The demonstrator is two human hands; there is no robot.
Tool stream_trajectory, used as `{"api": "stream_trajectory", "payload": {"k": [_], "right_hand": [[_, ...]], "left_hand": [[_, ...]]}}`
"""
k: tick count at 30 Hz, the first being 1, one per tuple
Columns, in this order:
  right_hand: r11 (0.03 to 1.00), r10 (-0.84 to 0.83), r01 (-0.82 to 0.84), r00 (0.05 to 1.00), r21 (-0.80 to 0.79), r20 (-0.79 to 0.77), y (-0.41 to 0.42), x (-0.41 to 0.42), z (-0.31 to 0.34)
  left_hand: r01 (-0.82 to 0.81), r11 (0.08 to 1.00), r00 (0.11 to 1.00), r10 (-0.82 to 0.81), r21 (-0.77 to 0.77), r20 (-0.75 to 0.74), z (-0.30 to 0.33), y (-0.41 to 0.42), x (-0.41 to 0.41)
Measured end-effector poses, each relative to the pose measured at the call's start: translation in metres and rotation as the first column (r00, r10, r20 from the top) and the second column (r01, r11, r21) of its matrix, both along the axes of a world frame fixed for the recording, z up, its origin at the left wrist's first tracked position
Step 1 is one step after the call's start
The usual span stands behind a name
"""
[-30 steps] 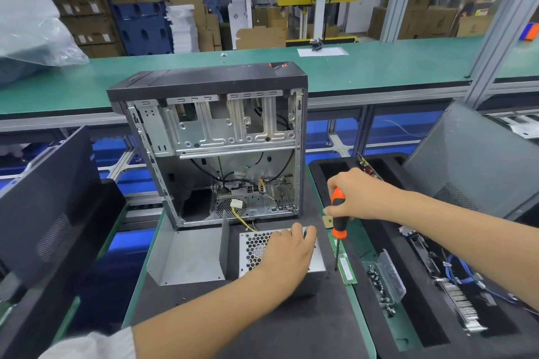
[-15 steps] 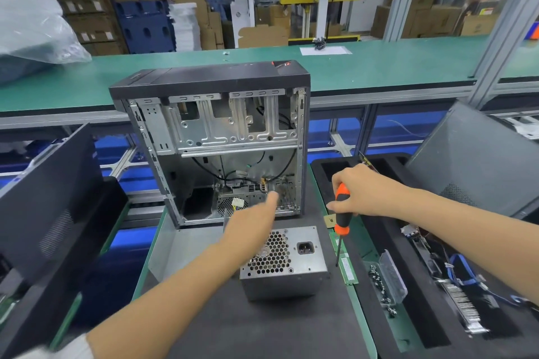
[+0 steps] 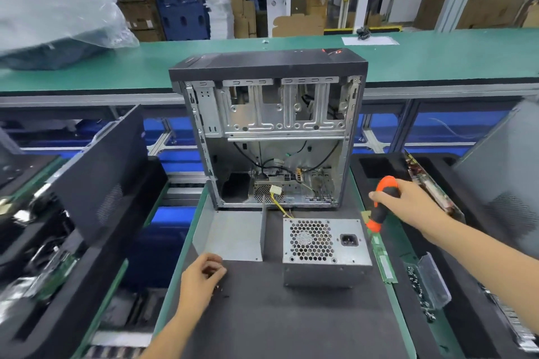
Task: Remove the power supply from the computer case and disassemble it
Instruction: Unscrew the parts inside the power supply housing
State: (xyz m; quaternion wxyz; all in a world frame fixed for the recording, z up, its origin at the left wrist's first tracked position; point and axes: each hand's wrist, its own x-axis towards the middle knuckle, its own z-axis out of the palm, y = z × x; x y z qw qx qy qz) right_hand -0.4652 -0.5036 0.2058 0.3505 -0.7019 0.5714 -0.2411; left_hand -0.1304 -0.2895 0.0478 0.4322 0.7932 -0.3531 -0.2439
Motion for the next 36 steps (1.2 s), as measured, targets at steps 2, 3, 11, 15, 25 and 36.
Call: {"api": "stream_trajectory", "payload": {"k": [2, 3, 11, 15, 25, 36], "right_hand": [[0.997, -0.073, 0.07, 0.991, 0.037, 0.113, 0.005, 0.002, -0.013], [0.992, -0.115, 0.103, 0.977, 0.074, 0.182, 0.009, 0.003, -0.019], [0.953, -0.286, 0.231, 0.902, 0.197, 0.323, 0.047, 0.012, -0.054], [0.956, -0.278, 0.219, 0.89, 0.195, 0.361, 0.058, 0.021, -0.058], [0.923, -0.217, 0.084, 0.92, 0.377, 0.326, 0.05, 0.014, -0.045], [0.934, 0.081, -0.184, 0.944, 0.306, 0.32, 0.052, 0.001, -0.027]], "left_hand": [[-0.01, 1.0, 1.0, 0.01, -0.013, -0.007, -0.004, 0.002, -0.001], [-0.006, 1.0, 1.0, 0.005, -0.016, -0.005, -0.005, 0.003, -0.002], [0.088, 0.996, 0.996, -0.089, -0.021, -0.031, -0.008, 0.012, 0.005], [0.142, 0.99, 0.99, -0.142, -0.025, -0.019, 0.0, 0.008, 0.013], [0.39, 0.921, 0.909, -0.388, -0.022, -0.152, 0.086, -0.062, -0.069], [0.442, 0.897, 0.814, -0.399, 0.005, -0.422, 0.099, -0.072, -0.093]]}}
